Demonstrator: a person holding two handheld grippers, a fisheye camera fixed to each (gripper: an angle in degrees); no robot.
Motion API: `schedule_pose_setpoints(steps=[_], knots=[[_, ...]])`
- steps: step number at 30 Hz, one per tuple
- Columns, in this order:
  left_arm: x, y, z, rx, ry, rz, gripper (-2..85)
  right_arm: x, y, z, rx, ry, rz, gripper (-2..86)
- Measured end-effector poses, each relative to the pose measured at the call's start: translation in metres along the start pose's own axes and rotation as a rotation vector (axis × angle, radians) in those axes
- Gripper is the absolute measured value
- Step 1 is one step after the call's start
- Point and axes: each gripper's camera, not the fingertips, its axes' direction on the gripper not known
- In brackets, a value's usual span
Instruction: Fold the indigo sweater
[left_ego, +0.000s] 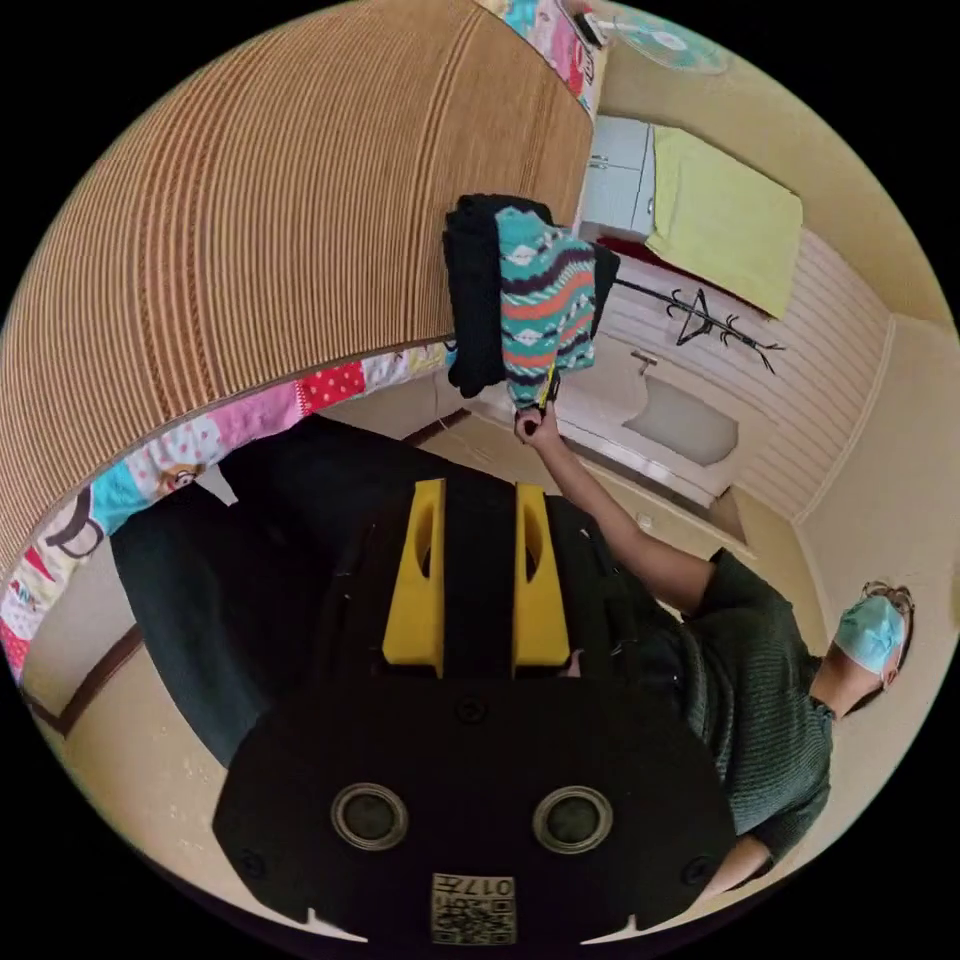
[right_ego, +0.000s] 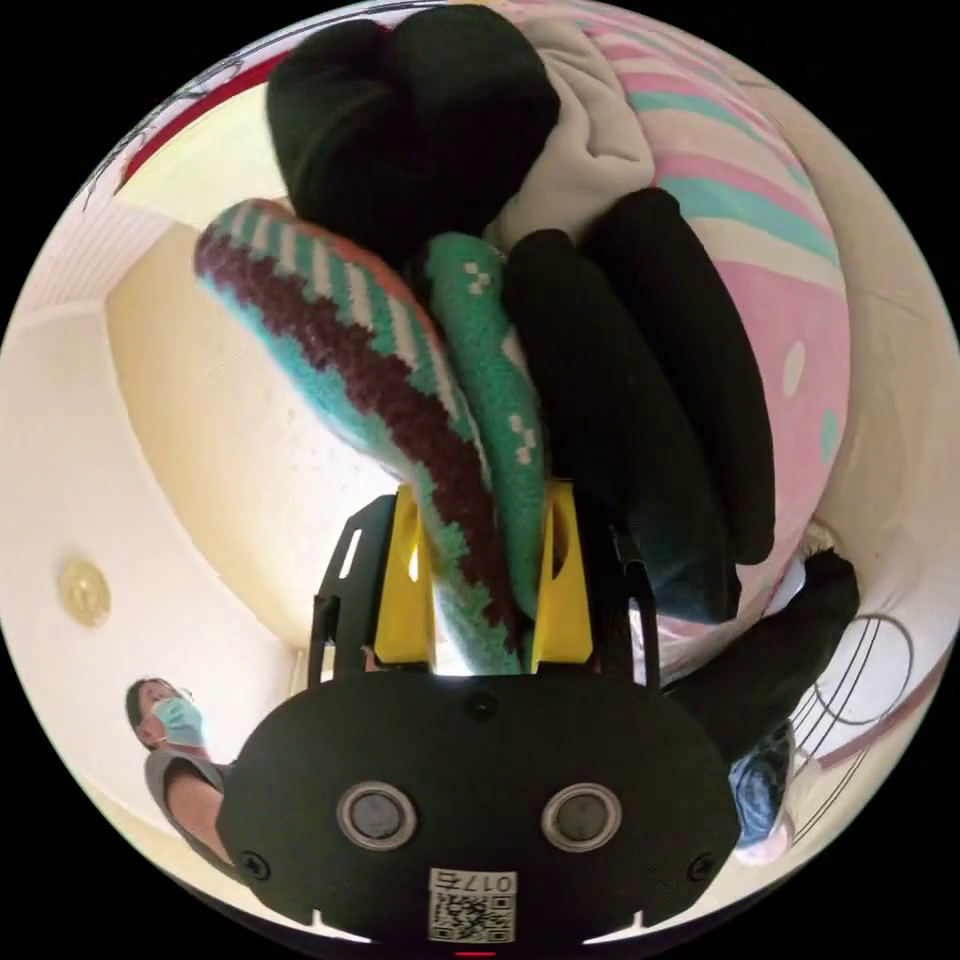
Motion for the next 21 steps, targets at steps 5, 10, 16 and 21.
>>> schedule_pose_setpoints(steps=[5,10,16,21], knots=[[-0.083,0.07,-0.104,0.456,0.259,-0.2,6.9,0.016,0.042,0.005,0.22,-0.065,0.048,16.5],[-0.179,0.189,-0.145,0.722,0.327,-0.617,6.6,0.081,0.128,-0.016,0.658,-0.321,0.139,12.0],[-0.211,0.264,-0.111,0.91,0.514,-0.801,6.6,0.143,0.213,0.03,0.63,-0.161,0.288,2.2],[-0.216,0.269,-0.097,1.07,0.777,-0.822,6.8,0.175,0.22,0.145,0.279,-0.014,0.323,1.0]])
